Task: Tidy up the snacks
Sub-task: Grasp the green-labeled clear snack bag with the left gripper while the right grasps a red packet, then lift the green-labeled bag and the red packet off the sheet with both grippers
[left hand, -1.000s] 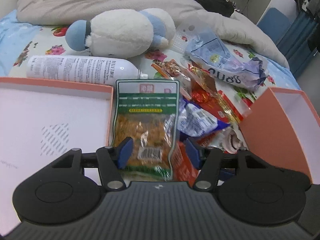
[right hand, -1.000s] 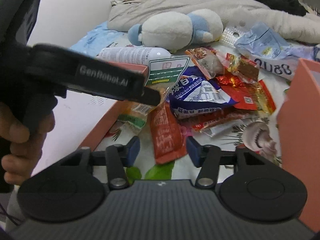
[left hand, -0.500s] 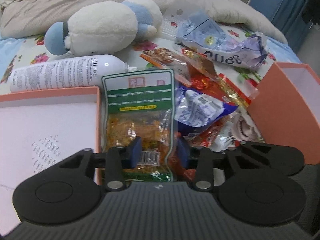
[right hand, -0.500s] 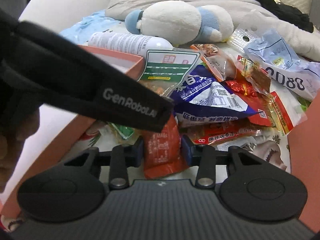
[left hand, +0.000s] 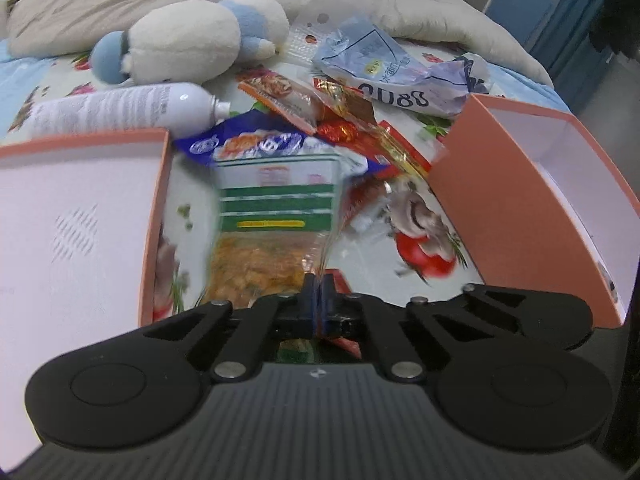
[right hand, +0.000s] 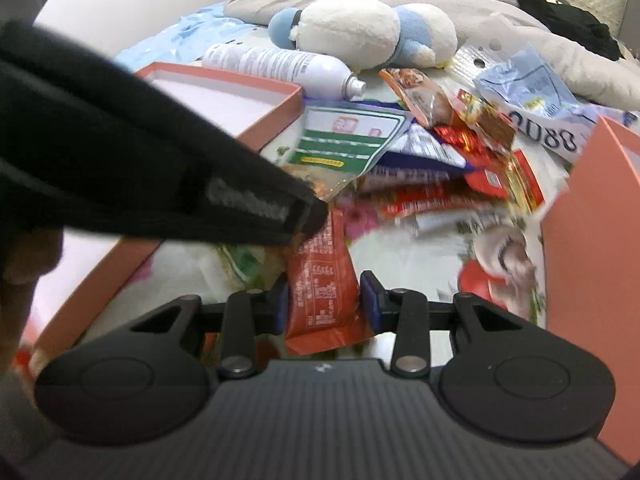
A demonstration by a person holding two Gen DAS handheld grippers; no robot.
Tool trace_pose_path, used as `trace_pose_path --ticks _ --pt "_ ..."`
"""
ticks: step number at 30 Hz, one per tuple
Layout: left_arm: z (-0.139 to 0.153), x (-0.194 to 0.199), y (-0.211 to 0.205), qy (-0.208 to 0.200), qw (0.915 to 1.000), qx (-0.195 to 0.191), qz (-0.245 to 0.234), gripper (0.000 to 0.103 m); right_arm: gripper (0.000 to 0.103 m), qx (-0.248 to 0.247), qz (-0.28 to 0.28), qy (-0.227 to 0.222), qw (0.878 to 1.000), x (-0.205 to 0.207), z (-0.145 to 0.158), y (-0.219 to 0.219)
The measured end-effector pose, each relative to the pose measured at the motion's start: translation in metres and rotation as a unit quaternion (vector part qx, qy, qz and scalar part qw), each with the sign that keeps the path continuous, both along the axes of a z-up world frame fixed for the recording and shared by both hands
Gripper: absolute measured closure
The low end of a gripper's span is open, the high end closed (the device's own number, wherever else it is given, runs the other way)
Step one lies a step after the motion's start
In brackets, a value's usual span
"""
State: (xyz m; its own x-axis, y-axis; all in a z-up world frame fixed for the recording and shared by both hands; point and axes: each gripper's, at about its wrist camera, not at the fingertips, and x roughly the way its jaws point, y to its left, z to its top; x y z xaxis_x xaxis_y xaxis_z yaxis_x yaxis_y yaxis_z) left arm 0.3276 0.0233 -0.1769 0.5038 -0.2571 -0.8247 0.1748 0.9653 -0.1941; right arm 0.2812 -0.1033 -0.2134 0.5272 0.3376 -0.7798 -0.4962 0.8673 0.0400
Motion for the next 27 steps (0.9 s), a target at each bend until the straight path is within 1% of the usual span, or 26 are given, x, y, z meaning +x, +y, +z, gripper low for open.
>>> trace_pose_path --ticks 3,8,14,19,23,24,26,27 --pt "0.006 -0.027 0.002 0.003 0.9998 -0.012 0.016 0.102 0.063 -0.001 -0.001 0.0 1.0 -0.024 0.007 -0.011" --pt "0.013 -0.078 0.003 0.004 0.9989 -0.02 0.043 0.102 0.064 -0.008 -0.007 -0.003 1.0 -0.061 0.015 -0.028" --pt "0.018 -0.13 -0.001 0.003 0.9974 -0.031 0.065 0.102 0.064 -0.013 -0.026 0.002 1.0 -0.101 0.016 -0.047" --pt "0.01 -0.156 -0.01 0.017 0.9953 -0.061 0.073 0.101 0.063 -0.014 -0.037 0.007 0.999 -0.124 0.012 -0.057" --pt "-0.003 -0.163 -0.008 0.039 0.992 -0.096 0.071 0.101 0.06 -0.009 -0.046 0.029 0.998 -0.129 0.006 -0.064" --pt "-0.004 -0.165 -0.006 0.04 0.9911 -0.103 0.074 0.1 0.059 -0.006 -0.045 0.031 0.999 -0.13 0.007 -0.065" --pt "-0.004 -0.167 -0.001 0.045 0.9895 -0.117 0.072 0.09 0.053 -0.004 -0.041 0.025 0.999 -0.133 0.012 -0.067" --pt "-0.004 -0.167 0.003 0.048 0.9888 -0.122 0.071 0.077 0.052 0.0 -0.038 0.022 0.999 -0.134 0.014 -0.068"
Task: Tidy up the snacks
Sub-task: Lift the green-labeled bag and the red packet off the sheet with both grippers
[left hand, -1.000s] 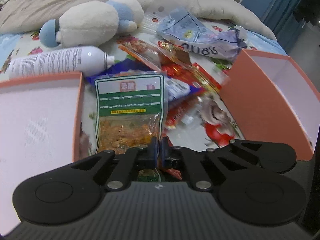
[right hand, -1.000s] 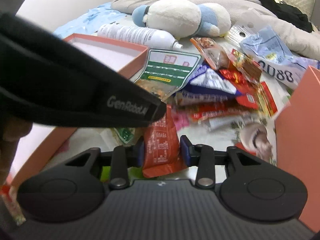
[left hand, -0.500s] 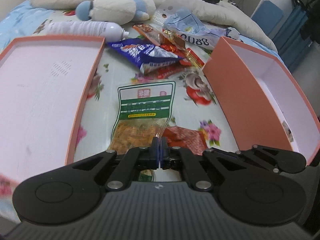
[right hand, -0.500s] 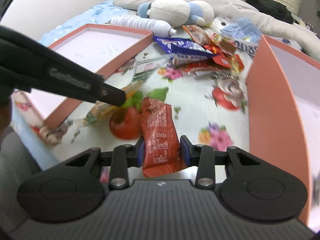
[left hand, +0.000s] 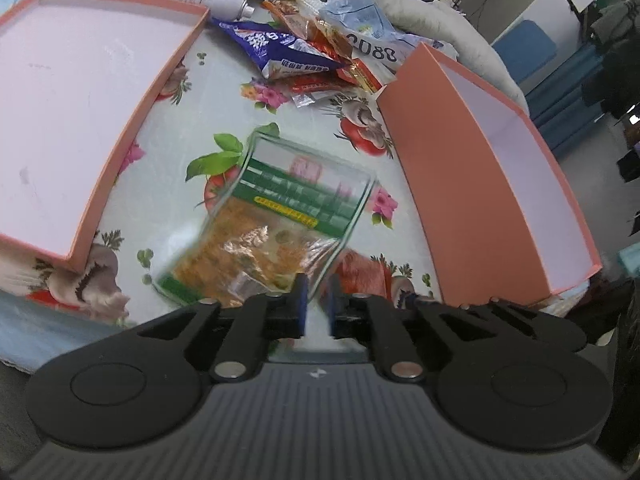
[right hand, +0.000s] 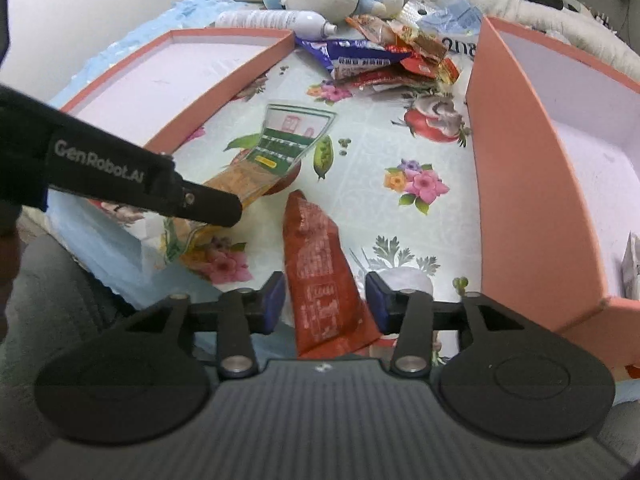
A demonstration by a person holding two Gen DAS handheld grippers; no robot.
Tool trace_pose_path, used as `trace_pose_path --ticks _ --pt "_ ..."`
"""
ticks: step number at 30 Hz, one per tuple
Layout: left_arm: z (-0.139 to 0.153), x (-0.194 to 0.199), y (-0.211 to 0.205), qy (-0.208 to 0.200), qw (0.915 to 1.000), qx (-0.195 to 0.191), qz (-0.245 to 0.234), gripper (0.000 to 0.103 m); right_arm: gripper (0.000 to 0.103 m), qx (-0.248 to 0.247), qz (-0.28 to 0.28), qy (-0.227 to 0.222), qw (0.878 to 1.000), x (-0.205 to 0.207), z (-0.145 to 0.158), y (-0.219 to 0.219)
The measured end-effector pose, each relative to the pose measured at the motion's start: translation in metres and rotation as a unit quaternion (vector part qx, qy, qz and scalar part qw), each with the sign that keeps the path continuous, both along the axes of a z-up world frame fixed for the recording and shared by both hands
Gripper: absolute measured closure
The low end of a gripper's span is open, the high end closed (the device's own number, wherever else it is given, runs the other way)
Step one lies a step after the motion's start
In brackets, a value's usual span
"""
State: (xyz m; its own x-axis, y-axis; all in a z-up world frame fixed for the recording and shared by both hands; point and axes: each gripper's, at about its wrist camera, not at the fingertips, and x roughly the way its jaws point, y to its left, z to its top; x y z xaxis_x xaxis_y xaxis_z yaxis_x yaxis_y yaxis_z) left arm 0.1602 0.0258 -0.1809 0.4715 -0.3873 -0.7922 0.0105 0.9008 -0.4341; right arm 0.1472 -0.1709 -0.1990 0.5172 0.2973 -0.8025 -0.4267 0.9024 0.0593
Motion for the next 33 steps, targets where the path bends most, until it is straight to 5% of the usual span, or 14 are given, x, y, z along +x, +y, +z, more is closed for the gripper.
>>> trace_pose_path --ticks 1,4,13,33 --pt "0.0 -0.001 0.003 0.001 1.0 -0.003 -0.005 0.058 0.052 0.003 0.003 0.0 1.0 -0.001 0.002 0.0" --pt "0.006 -0.002 0.007 -0.02 0.9993 0.016 -0.027 0.036 0.052 0.007 0.012 0.004 1.0 -0.002 0.005 0.0" --pt "0.002 0.018 0.015 -0.051 0.9886 0.122 -0.072 0.029 0.052 -0.033 0.033 -0.006 0.999 0.006 0.004 0.009" --pt "-0.043 0.053 0.012 0.002 0.9803 0.177 -0.087 0.031 0.057 -0.074 0.085 0.007 0.994 0.028 -0.025 0.024"
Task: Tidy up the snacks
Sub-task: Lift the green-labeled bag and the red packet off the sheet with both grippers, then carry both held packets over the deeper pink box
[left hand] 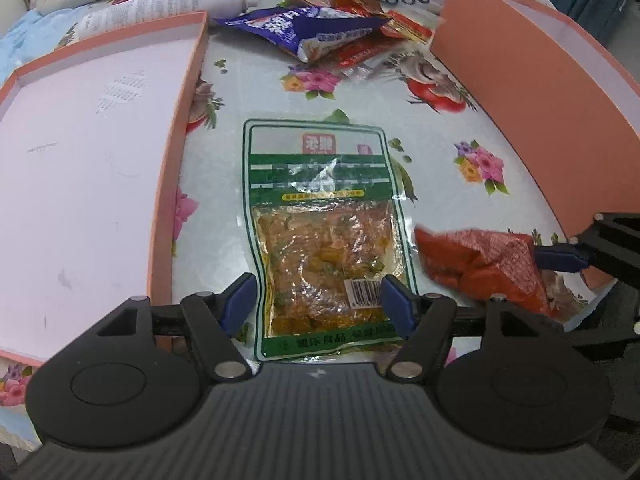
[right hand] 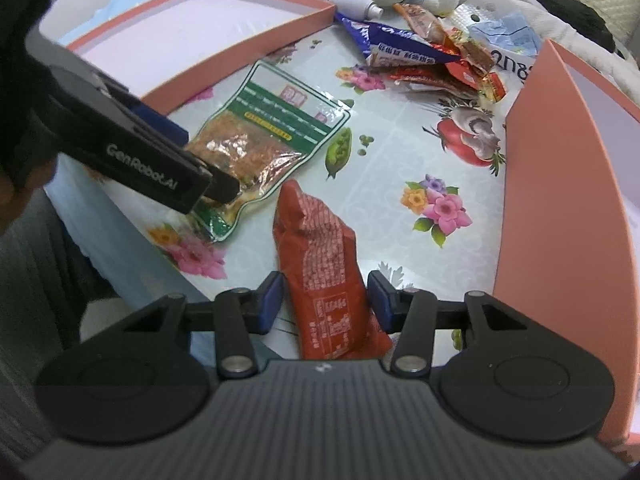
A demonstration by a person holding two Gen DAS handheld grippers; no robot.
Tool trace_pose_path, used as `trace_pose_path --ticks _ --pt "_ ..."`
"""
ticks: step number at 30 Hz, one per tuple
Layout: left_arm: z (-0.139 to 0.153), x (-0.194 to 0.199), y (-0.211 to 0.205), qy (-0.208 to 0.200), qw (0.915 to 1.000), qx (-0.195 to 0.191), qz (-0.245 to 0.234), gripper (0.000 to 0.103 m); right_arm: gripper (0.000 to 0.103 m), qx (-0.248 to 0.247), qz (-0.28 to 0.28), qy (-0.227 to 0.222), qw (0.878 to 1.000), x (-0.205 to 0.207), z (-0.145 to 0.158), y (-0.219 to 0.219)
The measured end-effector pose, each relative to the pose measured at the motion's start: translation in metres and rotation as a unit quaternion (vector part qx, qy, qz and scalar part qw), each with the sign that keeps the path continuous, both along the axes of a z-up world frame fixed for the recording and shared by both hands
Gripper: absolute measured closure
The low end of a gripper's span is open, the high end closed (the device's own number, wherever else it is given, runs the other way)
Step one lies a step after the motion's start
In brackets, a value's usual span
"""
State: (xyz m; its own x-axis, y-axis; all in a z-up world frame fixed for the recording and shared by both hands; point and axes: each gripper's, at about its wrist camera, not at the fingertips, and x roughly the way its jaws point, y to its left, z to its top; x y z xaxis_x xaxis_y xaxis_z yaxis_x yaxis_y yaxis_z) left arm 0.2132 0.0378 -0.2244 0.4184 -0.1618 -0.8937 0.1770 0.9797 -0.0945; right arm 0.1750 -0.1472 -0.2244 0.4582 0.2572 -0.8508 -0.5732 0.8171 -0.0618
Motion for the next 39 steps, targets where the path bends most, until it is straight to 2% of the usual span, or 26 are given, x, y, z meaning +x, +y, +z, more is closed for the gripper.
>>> trace_pose_path --ticks 1,8,13,16,24,32,39 --pt "0.0 0.0 -0.002 0.001 1.0 0.0 -0.001 0.033 0.061 0.003 -0.002 0.001 1.0 0.0 0.0 0.0" --pt "0.003 -0.006 -0.012 -0.003 0.9998 -0.005 0.017 0.048 0.066 0.014 -0.027 0.013 0.999 0.001 0.004 -0.004" --pt "0.011 -0.012 -0.009 -0.02 0.9988 -0.008 0.044 0.074 0.067 0.028 -0.051 0.005 0.998 -0.004 0.014 -0.013" --pt "0.015 -0.015 -0.005 -0.021 0.9975 -0.015 0.066 0.082 0.067 0.036 -0.062 -0.004 0.997 -0.007 0.022 -0.017" --pt "0.038 -0.039 -0.012 -0.042 0.9944 -0.031 0.091 0.085 0.067 0.066 -0.096 -0.026 0.993 -0.021 0.048 -0.031" --pt "0.083 -0.07 -0.015 -0.078 0.9886 -0.046 0.12 0.085 0.067 0.107 -0.132 -0.049 0.984 -0.04 0.083 -0.048" --pt "0.117 -0.097 -0.026 -0.105 0.9853 -0.066 0.117 0.085 0.067 0.13 -0.151 -0.077 0.977 -0.064 0.111 -0.061"
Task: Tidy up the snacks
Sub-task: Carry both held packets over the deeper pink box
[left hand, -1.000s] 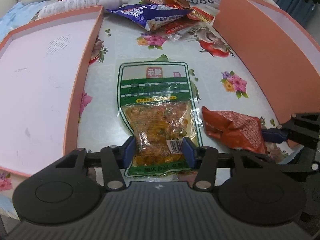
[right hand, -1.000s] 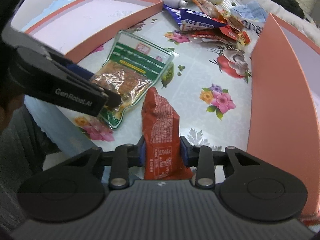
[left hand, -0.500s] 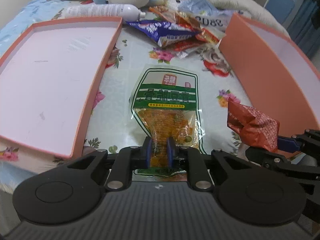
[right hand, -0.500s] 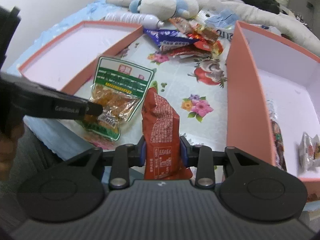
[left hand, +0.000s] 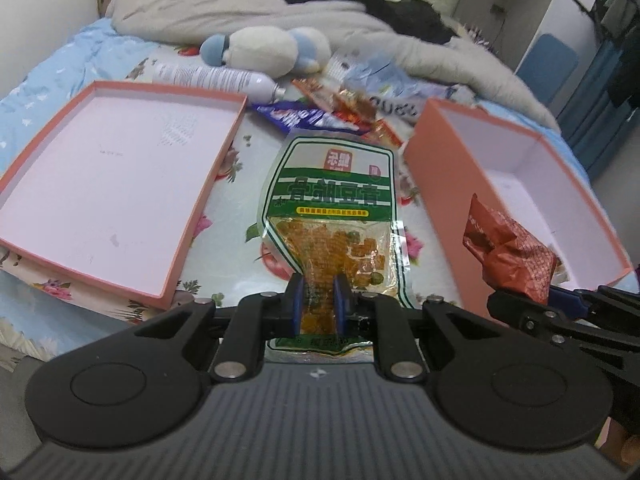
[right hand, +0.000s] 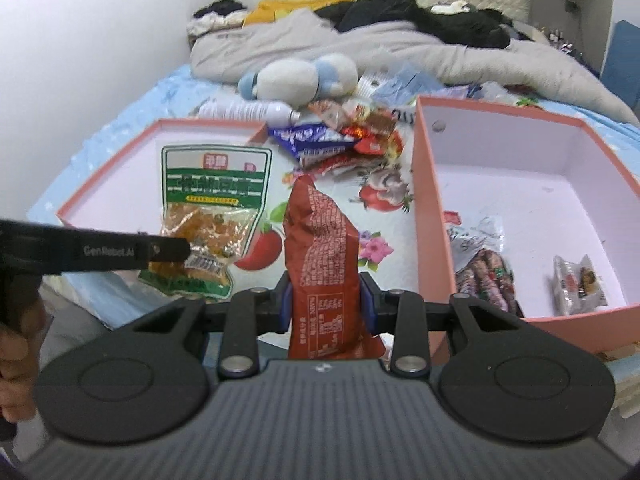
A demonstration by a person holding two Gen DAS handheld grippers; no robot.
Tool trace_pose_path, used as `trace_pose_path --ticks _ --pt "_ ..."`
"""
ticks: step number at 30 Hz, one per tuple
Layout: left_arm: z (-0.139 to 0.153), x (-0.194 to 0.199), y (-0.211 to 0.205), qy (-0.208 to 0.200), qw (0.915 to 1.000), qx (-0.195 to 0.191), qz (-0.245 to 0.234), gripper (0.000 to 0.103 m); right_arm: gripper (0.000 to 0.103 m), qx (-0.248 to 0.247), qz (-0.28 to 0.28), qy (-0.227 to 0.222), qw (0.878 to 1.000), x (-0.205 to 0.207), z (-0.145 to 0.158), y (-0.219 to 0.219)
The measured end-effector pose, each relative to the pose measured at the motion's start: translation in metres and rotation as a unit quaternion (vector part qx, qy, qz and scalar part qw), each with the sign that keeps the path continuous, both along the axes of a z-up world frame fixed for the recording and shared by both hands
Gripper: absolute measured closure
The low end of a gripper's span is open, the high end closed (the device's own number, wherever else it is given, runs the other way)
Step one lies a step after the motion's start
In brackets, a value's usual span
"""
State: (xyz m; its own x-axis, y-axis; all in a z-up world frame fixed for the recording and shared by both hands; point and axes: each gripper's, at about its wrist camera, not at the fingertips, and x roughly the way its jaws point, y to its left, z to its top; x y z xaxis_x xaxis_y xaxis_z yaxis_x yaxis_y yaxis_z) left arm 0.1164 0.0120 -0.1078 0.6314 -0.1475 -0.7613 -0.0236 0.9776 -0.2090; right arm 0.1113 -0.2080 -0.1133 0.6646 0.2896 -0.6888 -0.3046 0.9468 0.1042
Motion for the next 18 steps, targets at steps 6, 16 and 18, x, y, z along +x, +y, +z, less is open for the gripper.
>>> trace_pose_path --ticks 6,16,18 --pt "0.025 -0.024 -0.008 -0.027 0.9996 -0.008 -0.003 0.085 0.067 0.007 -0.019 -0.024 1.0 -0.019 0.019 -0.012" --pt "0.063 -0.054 -0.028 -0.073 0.9966 -0.032 -0.021 0.085 0.067 0.02 -0.044 -0.049 0.998 -0.049 0.045 -0.033" --pt "0.066 -0.055 -0.033 -0.076 0.996 -0.04 -0.026 0.085 0.067 0.02 -0.048 -0.052 0.997 -0.052 0.048 -0.039"
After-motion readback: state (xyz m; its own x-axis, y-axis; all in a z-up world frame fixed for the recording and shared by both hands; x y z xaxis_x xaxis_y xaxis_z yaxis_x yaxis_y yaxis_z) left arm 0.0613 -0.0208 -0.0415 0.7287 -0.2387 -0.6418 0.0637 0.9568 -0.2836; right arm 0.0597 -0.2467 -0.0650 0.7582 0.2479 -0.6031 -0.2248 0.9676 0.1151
